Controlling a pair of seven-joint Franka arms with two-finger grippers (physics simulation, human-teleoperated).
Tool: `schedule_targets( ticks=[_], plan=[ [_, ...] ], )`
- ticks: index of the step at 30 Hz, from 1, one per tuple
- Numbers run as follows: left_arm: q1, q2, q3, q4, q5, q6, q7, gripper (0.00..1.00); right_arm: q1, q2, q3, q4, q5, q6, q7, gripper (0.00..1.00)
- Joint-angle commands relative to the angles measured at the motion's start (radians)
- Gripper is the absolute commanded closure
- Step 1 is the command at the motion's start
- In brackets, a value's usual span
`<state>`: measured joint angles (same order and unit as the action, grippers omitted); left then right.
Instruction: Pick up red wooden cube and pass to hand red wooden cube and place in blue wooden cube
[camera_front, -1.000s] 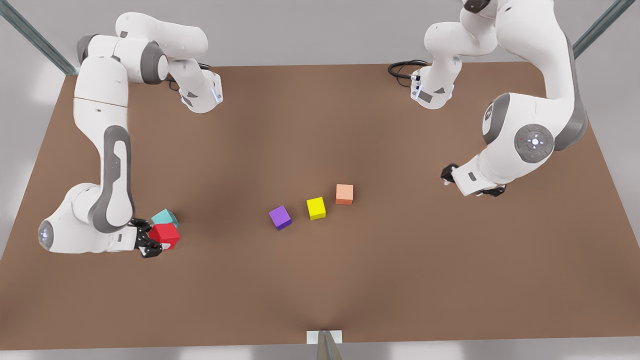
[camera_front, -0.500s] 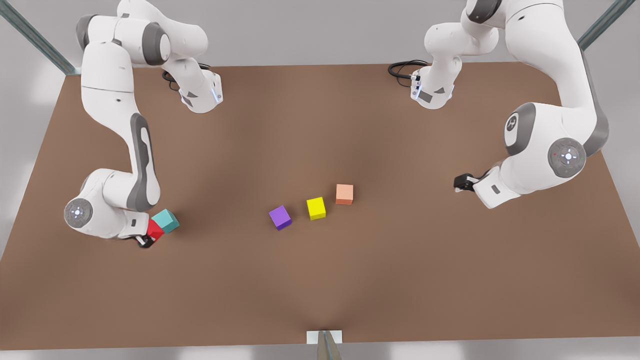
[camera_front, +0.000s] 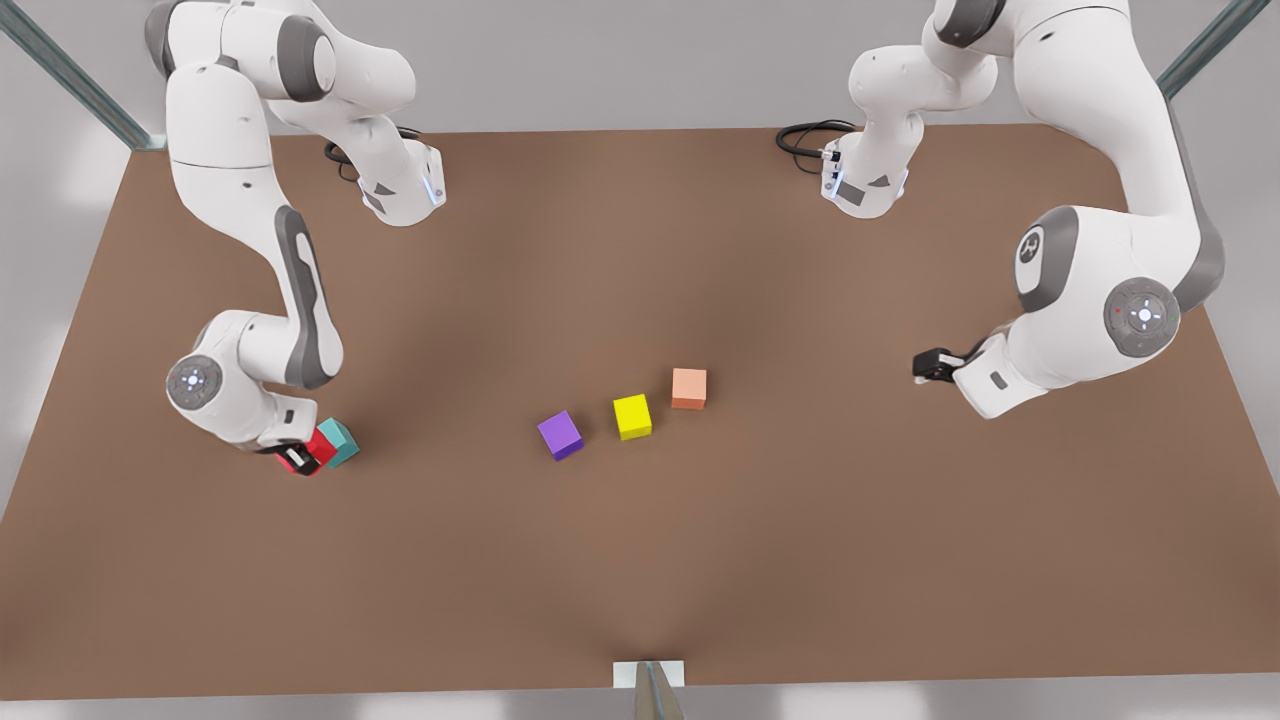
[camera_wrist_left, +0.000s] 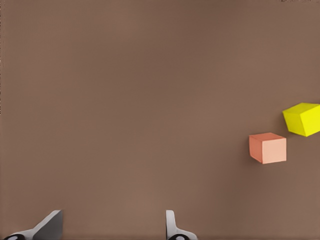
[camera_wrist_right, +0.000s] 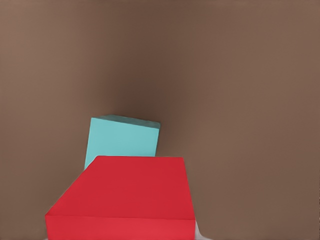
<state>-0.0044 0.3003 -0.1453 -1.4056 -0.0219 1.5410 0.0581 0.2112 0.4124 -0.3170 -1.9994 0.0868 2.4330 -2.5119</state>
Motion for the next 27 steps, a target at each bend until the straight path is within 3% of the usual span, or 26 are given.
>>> schedule_targets(
  ticks=[1, 9, 11, 12, 21, 27],
  plan=[
    [0.000, -0.001, 0.000, 0.000, 0.000, -0.001, -0.020, 0.00, 0.000, -0.006, 0.001, -0.012, 0.019, 0.043, -0.039, 0.50],
    [0.001, -0.001, 0.000, 0.000, 0.000, -0.001, -0.020, 0.00, -0.001, -0.024, -0.001, -0.058, 0.019, 0.043, -0.039, 0.46],
    [0.001, -0.001, 0.000, 0.000, 0.000, -0.001, -0.020, 0.00, -0.004, -0.027, -0.002, -0.059, 0.019, 0.040, -0.039, 0.06],
    [0.001, -0.001, 0.000, 0.000, 0.000, -0.001, -0.020, 0.00, -0.006, -0.029, -0.002, -0.061, 0.021, 0.034, -0.039, 0.03],
    [0.000, -0.001, 0.000, 0.000, 0.000, -0.001, -0.020, 0.00, -0.010, -0.057, -0.002, -0.064, 0.021, 0.000, -0.038, 0.03],
    [0.000, -0.001, 0.000, 0.000, 0.000, -0.001, -0.020, 0.00, -0.012, -0.098, -0.008, -0.010, 0.024, -0.138, -0.031, 0.02]
  ],
)
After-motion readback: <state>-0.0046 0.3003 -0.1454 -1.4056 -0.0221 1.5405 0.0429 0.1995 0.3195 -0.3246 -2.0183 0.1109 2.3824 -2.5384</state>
